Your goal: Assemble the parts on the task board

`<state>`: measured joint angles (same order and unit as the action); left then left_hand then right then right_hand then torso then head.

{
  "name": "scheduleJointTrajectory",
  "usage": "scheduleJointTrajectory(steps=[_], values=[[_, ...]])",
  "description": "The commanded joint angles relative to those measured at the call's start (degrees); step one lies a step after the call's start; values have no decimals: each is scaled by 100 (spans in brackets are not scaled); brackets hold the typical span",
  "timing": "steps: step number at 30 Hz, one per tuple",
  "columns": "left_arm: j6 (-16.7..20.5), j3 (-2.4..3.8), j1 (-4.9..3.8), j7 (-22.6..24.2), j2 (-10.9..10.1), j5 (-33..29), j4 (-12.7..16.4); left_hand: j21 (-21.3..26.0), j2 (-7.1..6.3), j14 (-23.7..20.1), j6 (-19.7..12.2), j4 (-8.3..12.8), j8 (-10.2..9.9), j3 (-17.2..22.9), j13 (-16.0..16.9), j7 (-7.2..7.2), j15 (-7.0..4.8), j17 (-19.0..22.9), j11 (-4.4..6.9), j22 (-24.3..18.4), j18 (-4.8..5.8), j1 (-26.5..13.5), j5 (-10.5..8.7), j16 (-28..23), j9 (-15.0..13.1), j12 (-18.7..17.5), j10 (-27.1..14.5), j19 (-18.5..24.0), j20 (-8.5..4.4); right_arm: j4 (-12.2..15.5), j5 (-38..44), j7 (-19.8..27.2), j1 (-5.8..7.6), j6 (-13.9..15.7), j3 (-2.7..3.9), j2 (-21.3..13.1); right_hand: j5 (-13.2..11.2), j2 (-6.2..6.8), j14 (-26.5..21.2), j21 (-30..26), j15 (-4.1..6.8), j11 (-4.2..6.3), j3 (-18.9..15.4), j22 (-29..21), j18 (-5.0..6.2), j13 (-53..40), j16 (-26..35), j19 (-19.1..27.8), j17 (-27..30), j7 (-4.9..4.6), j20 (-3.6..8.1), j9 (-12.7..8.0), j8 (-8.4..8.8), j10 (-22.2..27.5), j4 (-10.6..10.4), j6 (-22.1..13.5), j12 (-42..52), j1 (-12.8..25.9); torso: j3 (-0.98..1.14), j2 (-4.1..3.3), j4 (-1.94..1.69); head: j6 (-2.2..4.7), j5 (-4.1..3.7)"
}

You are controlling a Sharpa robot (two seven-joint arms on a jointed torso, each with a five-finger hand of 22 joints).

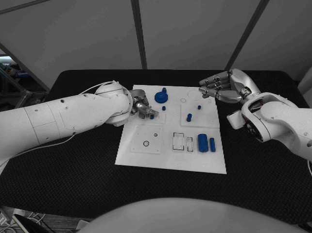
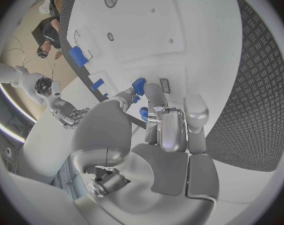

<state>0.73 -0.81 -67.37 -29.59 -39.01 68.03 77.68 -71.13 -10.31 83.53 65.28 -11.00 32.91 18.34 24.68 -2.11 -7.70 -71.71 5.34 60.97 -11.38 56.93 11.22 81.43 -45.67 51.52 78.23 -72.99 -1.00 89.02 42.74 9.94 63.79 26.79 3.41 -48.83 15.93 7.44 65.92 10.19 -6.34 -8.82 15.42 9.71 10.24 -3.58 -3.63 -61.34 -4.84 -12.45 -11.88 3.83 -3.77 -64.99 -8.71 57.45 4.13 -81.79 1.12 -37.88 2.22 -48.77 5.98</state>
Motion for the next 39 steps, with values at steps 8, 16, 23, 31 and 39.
scheduleJointTrajectory(steps=[8, 16, 23, 31, 39], values=[[16, 30, -1, -19, -3, -70, -15, 12, 121, 278, 35, -161, 29, -430, 7, 5, -12, -5, 2, 24, 493, -11, -44, 22, -33, 51, -55, -36, -3, -11, -19, 39, 9, -6, 4, 2, 38, 3, -31, -34, -11, -11, -20, -18, 13, 6, 5, -13, 26, 1, -21, 0, 15, 38, 15, -36, -21, 67, -2, 0, -1, -4, -4], [417, 221, 10, 71, 2, -449, 0, 221, 121, 274, -95, -289, -36, -849, -202, 53, 13, 7, -38, -241, 436, 82, -43, 15, -32, -83, -199, 133, 13, -35, -32, 45, 9, -15, 4, 19, 38, 3, -31, -34, -11, -11, -20, -18, 13, 6, 5, -13, 26, 1, -21, 0, 15, 38, 15, -36, -21, 67, -3, 4, -1, 4, -5], [216, 553, -1, 93, -118, -765, 33, 619, 179, 256, -600, -511, -381, -1552, -194, 286, 160, 54, -225, -700, 348, 456, -63, -10, 153, -58, -509, 428, 132, -101, -51, 40, 9, -32, 4, 50, 53, -7, -42, -50, -16, -14, -18, -32, 13, 6, 6, -13, 44, -2, -25, 0, 16, 48, 17, -43, -22, 74, 2, 6, -2, 13, -10], [-413, 768, -240, 44, -145, -896, -303, 807, 343, 233, -856, -546, -792, -1993, -178, 476, 300, 111, -394, -861, 305, 765, -85, -36, 617, 41, -664, 536, 275, -153, -55, 38, 8, -45, 4, 86, 53, -7, -42, -50, -16, -14, -18, -32, 13, 6, 6, -13, 44, -2, -25, 0, 16, 48, 17, -43, -22, 74, 3, 0, -4, 50, -12], [-1311, 797, -473, 22, 205, -858, -1200, 987, 510, 190, -879, -514, -975, -2123, -199, 545, 353, 209, -450, -1030, 267, 1002, -104, -87, 924, 53, -774, 657, 328, -172, -55, 33, 8, -54, 4, 110, 62, -12, -43, -55, -16, -14, -14, -37, 14, 6, 5, -15, 50, -1, -26, 0, 15, 51, 20, -45, -21, 71, 10, -9, 7, 96, 3]])
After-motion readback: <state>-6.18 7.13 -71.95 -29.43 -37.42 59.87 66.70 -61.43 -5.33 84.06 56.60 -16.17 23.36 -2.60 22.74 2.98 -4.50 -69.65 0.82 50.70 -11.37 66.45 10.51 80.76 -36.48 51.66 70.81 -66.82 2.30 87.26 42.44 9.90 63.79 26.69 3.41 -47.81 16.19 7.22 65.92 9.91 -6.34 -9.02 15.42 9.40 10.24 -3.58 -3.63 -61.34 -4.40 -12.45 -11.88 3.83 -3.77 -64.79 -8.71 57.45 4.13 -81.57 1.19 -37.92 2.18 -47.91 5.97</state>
